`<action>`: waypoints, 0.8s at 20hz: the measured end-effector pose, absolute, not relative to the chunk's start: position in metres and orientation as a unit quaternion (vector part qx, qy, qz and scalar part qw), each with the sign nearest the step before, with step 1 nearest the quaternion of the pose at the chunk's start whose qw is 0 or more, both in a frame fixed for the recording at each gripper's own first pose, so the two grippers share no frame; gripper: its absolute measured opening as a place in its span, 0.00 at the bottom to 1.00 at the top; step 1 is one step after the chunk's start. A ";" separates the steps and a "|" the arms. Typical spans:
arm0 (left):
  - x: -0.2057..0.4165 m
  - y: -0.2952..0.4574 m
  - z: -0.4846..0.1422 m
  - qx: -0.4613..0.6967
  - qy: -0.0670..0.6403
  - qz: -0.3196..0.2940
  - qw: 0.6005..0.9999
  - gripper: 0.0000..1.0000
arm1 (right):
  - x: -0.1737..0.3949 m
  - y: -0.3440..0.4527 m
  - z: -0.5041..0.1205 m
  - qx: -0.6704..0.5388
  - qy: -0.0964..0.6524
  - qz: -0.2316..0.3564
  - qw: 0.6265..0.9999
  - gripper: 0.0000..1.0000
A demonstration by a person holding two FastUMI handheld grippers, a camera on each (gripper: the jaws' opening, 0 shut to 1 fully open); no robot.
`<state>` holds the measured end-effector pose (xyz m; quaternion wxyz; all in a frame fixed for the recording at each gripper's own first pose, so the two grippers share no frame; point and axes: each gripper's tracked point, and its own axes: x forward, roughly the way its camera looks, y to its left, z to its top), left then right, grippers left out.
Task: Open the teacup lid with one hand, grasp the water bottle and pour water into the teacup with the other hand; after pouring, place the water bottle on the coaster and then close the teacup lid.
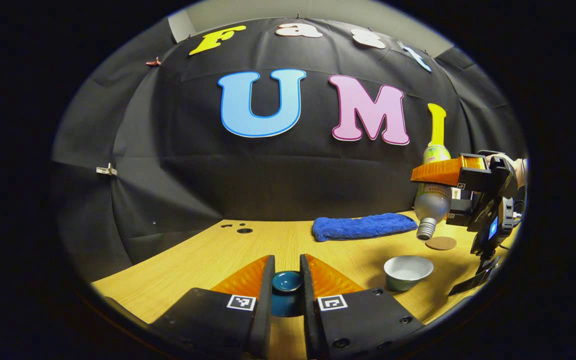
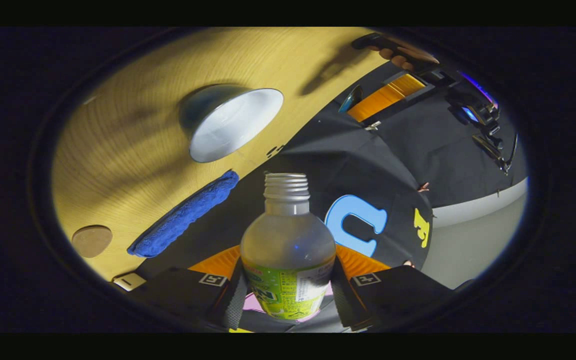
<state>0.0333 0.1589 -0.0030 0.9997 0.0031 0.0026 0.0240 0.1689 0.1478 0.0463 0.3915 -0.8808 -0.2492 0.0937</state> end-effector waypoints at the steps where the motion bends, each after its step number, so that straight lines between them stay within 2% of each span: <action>1: 0.033 0.159 -0.002 0.003 0.003 0.024 1.000 0.31 | 0.168 0.148 0.046 -0.879 -0.248 0.094 0.395 0.75; 3: 0.033 0.160 -0.002 0.003 0.002 0.024 1.000 0.31 | 0.165 0.149 0.042 -0.877 -0.249 0.085 0.403 0.75; 4: 0.033 0.159 -0.003 0.003 0.002 0.024 1.000 0.31 | 0.161 0.149 0.038 -0.870 -0.247 0.084 0.417 0.73; 5: 0.033 0.160 -0.002 0.003 0.002 0.023 1.000 0.31 | 0.168 0.148 0.041 -0.863 -0.240 0.079 0.438 0.75; 7: 0.033 0.160 -0.003 0.003 0.003 0.023 1.000 0.31 | 0.167 0.139 0.039 -0.841 -0.216 0.082 0.490 0.73; 16: 0.033 0.161 -0.003 0.003 0.003 0.026 1.000 0.31 | 0.147 0.084 0.058 -0.647 -0.100 0.072 0.752 0.76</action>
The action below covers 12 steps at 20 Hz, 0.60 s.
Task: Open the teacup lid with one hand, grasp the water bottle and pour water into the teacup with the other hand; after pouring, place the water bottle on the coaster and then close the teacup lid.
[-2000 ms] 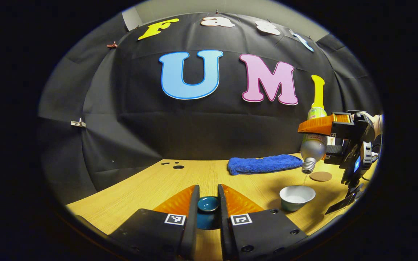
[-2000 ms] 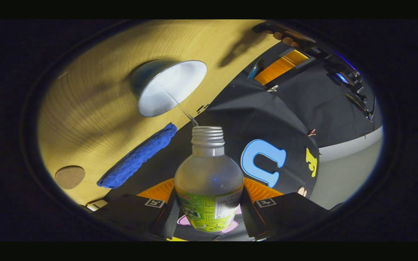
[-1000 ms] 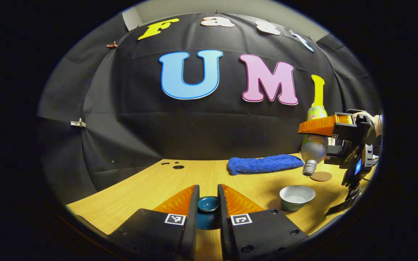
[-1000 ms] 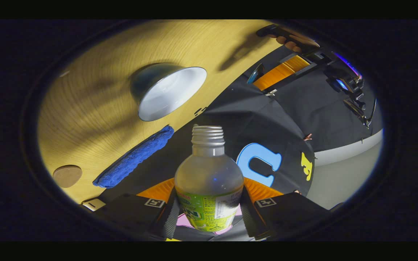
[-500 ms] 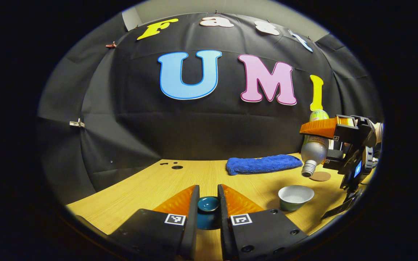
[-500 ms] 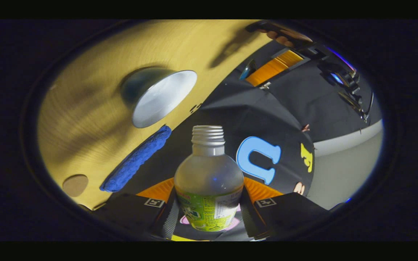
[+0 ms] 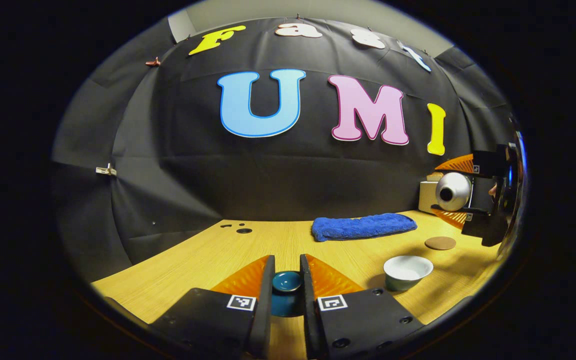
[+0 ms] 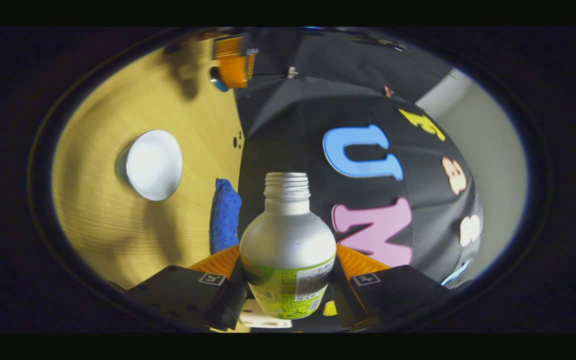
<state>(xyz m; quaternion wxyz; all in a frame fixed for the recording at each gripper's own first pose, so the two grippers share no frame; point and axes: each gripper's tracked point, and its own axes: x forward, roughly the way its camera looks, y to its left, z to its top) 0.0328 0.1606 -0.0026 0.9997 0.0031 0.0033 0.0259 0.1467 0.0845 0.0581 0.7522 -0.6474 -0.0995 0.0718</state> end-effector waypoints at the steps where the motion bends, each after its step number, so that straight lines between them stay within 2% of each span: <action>1: 0.032 0.160 -0.002 0.003 0.003 0.028 1.000 0.31 | 0.143 0.071 0.061 -0.623 -0.084 0.056 0.775 0.76; 3: 0.030 0.158 -0.002 0.003 0.003 0.027 1.000 0.31 | 0.137 0.041 0.065 -0.570 -0.052 0.021 0.820 0.76; 7: 0.029 0.157 -0.002 0.003 0.002 0.028 1.000 0.31 | 0.131 0.008 0.052 -0.410 0.008 0.010 0.912 0.76; 12: 0.023 0.157 -0.003 0.003 0.002 0.037 0.999 0.31 | 0.121 -0.020 0.059 -0.265 0.017 0.006 0.964 0.76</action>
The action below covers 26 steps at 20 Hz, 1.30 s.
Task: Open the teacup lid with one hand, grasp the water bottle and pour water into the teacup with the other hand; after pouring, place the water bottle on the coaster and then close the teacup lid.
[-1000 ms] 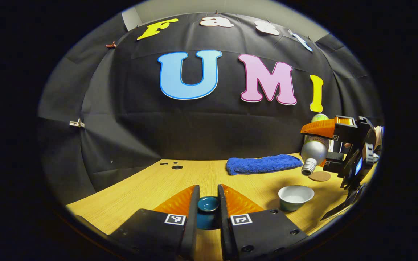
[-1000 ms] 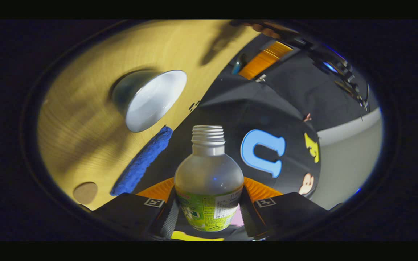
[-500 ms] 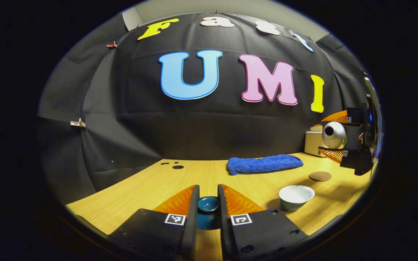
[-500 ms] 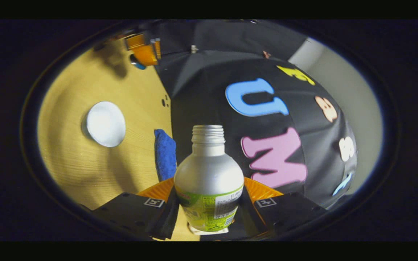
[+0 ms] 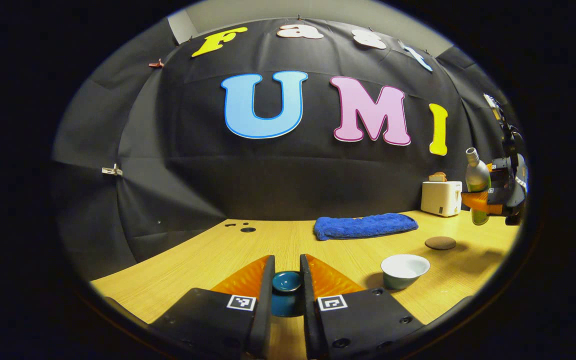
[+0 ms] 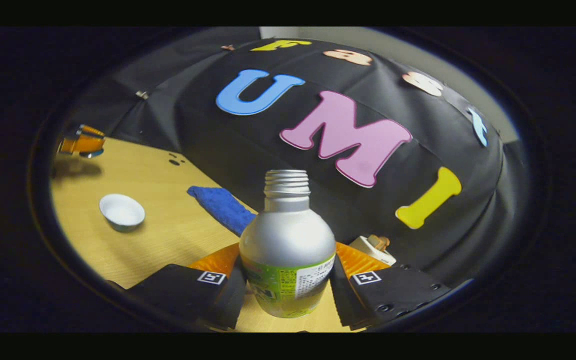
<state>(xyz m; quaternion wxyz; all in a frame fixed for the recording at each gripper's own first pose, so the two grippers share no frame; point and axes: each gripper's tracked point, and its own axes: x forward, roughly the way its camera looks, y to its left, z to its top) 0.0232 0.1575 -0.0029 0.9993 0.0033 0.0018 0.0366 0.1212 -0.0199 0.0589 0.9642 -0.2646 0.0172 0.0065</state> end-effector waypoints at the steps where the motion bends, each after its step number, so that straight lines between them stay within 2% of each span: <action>1: 0.022 0.158 -0.003 0.003 0.002 0.037 0.999 0.31 | 0.123 -0.017 0.063 -0.231 0.014 0.011 0.973 0.76; 3: 0.021 0.158 -0.003 0.003 0.002 0.038 0.999 0.31 | 0.129 -0.014 0.071 -0.187 0.003 0.027 0.982 0.74; 4: 0.021 0.158 -0.003 0.003 0.002 0.038 0.999 0.31 | 0.134 -0.008 0.076 -0.161 -0.007 0.040 0.986 0.76; 7: 0.022 0.157 -0.003 0.003 0.002 0.038 0.999 0.31 | 0.147 0.023 0.074 -0.065 -0.014 0.120 0.991 0.76; 9: 0.021 0.156 -0.002 0.002 0.002 0.039 0.999 0.31 | 0.160 0.022 0.064 -0.029 -0.008 0.139 0.990 0.76; 15: 0.021 0.155 -0.003 0.002 0.002 0.040 0.999 0.31 | 0.203 -0.011 0.026 0.000 0.030 0.110 0.993 0.77; 16: 0.021 0.155 -0.003 0.002 0.002 0.041 0.999 0.33 | 0.208 -0.017 0.022 -0.002 0.033 0.100 0.994 0.77; 17: 0.021 0.155 -0.003 0.002 0.002 0.041 0.999 0.31 | 0.214 -0.020 0.018 -0.005 0.034 0.094 0.995 0.74; 19: 0.021 0.155 -0.003 0.002 0.002 0.041 0.999 0.31 | 0.224 -0.026 0.010 -0.009 0.038 0.087 0.995 0.77; 20: 0.021 0.154 -0.003 0.002 0.002 0.041 0.999 0.31 | 0.228 -0.027 0.005 -0.006 0.044 0.085 0.995 0.74; 26: 0.020 0.153 -0.003 0.002 0.002 0.042 0.999 0.31 | 0.235 -0.032 -0.009 0.009 0.044 0.074 0.996 0.79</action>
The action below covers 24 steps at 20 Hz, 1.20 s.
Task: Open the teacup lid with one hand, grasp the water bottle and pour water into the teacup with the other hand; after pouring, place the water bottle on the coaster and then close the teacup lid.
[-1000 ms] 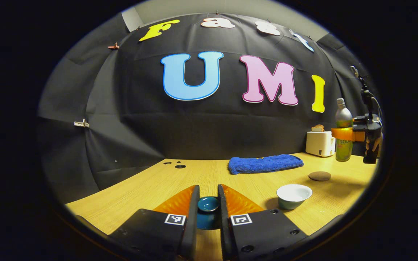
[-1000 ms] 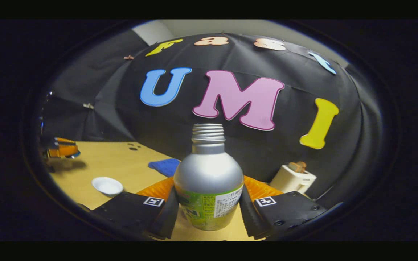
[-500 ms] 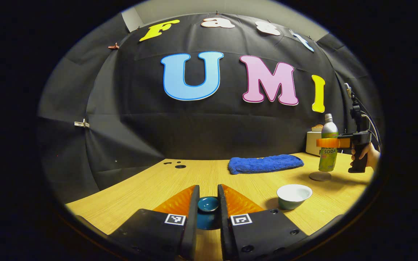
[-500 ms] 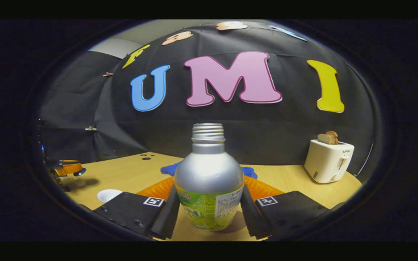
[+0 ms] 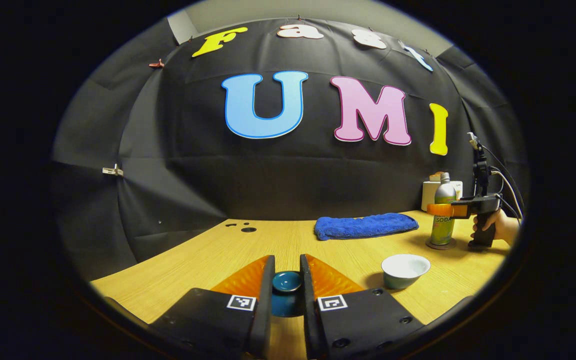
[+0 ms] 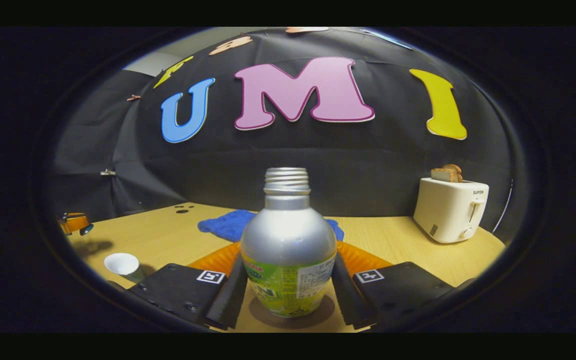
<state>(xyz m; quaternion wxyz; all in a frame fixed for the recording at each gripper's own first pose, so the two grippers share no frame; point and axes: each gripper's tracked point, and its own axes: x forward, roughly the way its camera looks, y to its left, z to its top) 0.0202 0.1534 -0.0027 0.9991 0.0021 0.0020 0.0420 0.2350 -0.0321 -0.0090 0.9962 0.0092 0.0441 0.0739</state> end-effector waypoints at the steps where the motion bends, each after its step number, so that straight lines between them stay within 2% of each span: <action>1: 0.020 0.154 -0.003 0.002 0.002 0.042 0.999 0.31 | 0.235 -0.033 -0.009 0.009 0.044 0.072 0.996 0.79; 12: 0.019 0.153 -0.003 0.002 0.002 0.043 0.999 0.31 | 0.226 -0.034 -0.011 -0.010 0.040 0.058 0.997 0.83; 13: 0.019 0.153 -0.003 0.002 0.002 0.043 0.999 0.31 | 0.226 -0.033 -0.010 -0.014 0.037 0.057 0.998 0.84; 16: 0.019 0.152 -0.003 0.002 0.002 0.043 0.999 0.33 | 0.222 -0.033 -0.009 -0.035 0.034 0.047 0.998 0.99; 24: 0.019 0.153 -0.004 0.002 0.001 0.048 0.999 0.31 | 0.195 -0.043 -0.016 -0.053 0.044 0.014 0.998 0.98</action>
